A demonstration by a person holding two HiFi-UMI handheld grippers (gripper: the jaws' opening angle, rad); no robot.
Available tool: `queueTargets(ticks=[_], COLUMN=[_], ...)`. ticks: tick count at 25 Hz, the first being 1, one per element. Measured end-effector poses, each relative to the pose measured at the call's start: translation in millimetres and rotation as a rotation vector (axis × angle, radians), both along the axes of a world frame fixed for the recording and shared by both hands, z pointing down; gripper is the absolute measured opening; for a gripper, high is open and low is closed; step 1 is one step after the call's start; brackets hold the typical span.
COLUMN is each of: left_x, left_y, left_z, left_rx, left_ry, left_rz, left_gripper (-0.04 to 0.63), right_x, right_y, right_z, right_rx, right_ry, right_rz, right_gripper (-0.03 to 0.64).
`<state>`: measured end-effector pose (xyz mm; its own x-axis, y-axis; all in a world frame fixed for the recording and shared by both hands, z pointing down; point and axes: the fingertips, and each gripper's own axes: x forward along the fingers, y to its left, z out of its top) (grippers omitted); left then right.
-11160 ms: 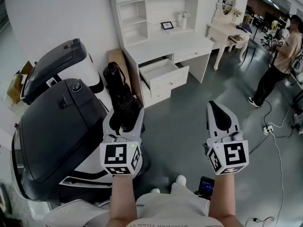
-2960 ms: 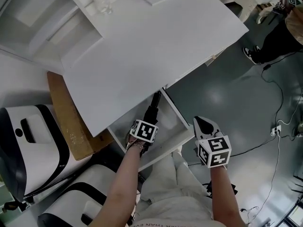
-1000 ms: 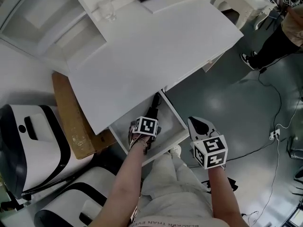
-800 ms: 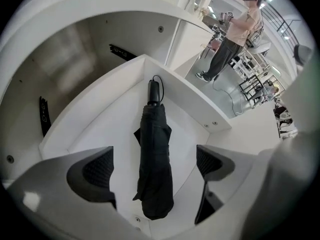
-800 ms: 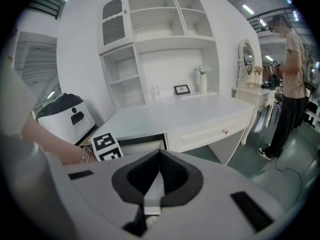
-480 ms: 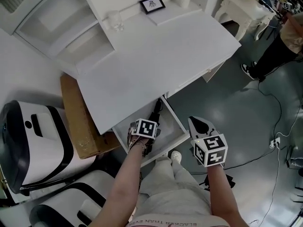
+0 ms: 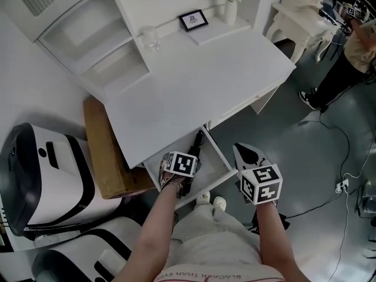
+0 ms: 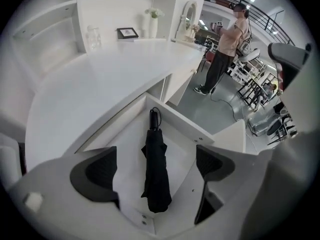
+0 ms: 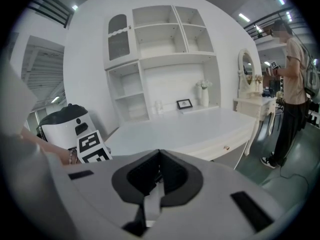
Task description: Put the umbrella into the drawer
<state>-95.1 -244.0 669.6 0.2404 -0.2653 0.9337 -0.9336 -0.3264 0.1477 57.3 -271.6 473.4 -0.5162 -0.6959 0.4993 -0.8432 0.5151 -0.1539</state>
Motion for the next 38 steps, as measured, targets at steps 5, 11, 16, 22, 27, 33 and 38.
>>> queueTargets(ticks=[5, 11, 16, 22, 27, 33, 38], left_x=[-5, -11, -12, -16, -17, -8, -13], left_y=[-8, -25, -35, -51, -58, -63, -61], left_z=[-28, -75, -115, -178, -219, -273, -315], left_rx=[0.074, 0.221, 0.339, 0.513, 0.621, 0.782, 0.933], left_ry=[0.005, -0.005, 0.052, 0.090, 0.111, 0.206, 0.260], left_rz=[-0.010, -0.036, -0.075, -0.089, -0.085, -0.057, -0.057], left_gripper=[0.499, 0.497, 0.495, 0.492, 0.492, 0.476, 0.385], right_x=[-4, -3, 0, 5, 7, 14, 16], right_y=[-4, -10, -16, -19, -22, -23, -19], right_z=[-17, -41, -63, -80, -98, -133, -168], right_rx=[0.043, 0.105, 0.159, 0.194, 0.238, 0.315, 0.418], right_ry=[-0.004, 0.000, 0.004, 0.007, 0.002, 0.018, 0.032], right_rz=[-0.008, -0.021, -0.025, -0.026, -0.020, -0.020, -0.033], right_gripper=[0.008, 0.008, 0.008, 0.008, 0.008, 0.008, 0.008])
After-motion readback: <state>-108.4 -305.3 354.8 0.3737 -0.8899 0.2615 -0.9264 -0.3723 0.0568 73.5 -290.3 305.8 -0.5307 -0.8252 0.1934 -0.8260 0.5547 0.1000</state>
